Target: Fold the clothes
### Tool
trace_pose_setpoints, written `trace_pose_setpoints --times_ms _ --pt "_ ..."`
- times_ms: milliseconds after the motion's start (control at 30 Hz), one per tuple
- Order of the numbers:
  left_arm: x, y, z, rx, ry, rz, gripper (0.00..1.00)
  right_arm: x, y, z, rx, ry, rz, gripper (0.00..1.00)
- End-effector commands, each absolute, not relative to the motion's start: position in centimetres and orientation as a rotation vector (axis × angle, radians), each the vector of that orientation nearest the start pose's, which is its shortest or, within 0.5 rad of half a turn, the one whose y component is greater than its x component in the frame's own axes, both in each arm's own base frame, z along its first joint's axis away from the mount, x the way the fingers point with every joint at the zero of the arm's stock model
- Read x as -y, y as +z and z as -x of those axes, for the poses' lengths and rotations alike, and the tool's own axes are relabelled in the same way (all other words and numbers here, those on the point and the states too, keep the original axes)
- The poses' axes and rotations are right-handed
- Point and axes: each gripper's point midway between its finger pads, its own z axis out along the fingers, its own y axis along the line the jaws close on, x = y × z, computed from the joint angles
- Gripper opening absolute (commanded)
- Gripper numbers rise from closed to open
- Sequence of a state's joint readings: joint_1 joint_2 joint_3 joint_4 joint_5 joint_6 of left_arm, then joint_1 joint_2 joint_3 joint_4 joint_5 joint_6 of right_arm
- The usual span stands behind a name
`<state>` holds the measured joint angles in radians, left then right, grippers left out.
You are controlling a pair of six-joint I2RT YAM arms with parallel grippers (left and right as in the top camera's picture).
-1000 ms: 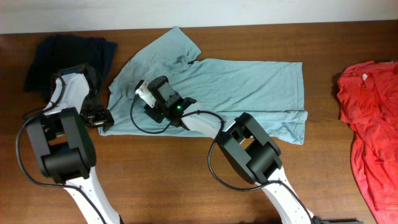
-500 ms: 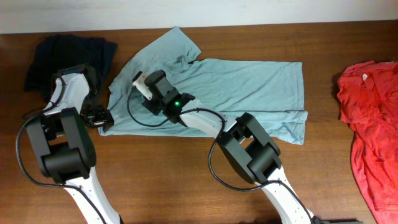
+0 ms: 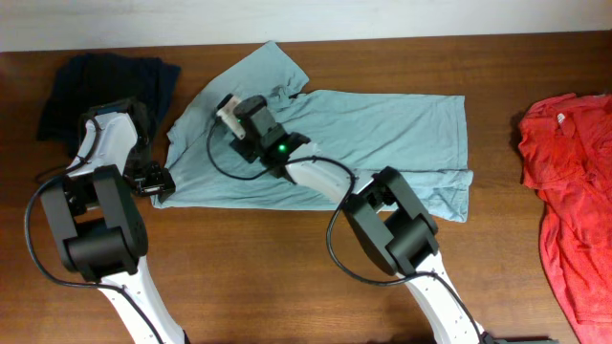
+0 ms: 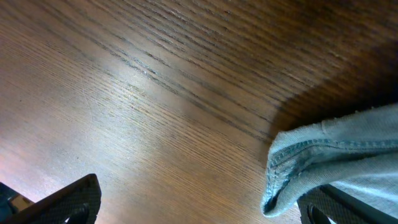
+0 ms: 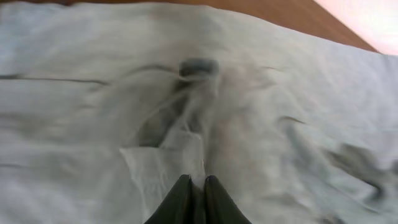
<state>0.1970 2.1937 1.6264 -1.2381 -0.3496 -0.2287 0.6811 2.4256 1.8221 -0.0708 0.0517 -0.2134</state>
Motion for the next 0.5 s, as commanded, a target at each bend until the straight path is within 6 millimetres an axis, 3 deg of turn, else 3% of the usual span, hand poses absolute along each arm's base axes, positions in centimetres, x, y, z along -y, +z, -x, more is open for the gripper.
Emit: trace_pose_setpoints --times_ms 0,200,333,467 --pt "-13.2 1.1 -33.4 -3.272 0.631 0.635 1.00 -39.1 4.4 -52.1 -2.044 0.164 0.912 0.13" --pt "-13.2 1.1 -33.4 -3.272 0.631 0.636 0.99 -38.3 4.9 -53.2 -2.029 0.160 0.881 0.14" --pt "-13.2 1.1 -33.4 -3.272 0.631 0.636 0.99 -37.8 5.1 -53.8 -2.022 0.156 0.864 0.27" --pt "-13.2 1.1 -33.4 -3.272 0.631 0.636 0.99 -37.2 5.2 -54.2 -2.026 0.150 0.851 0.27"
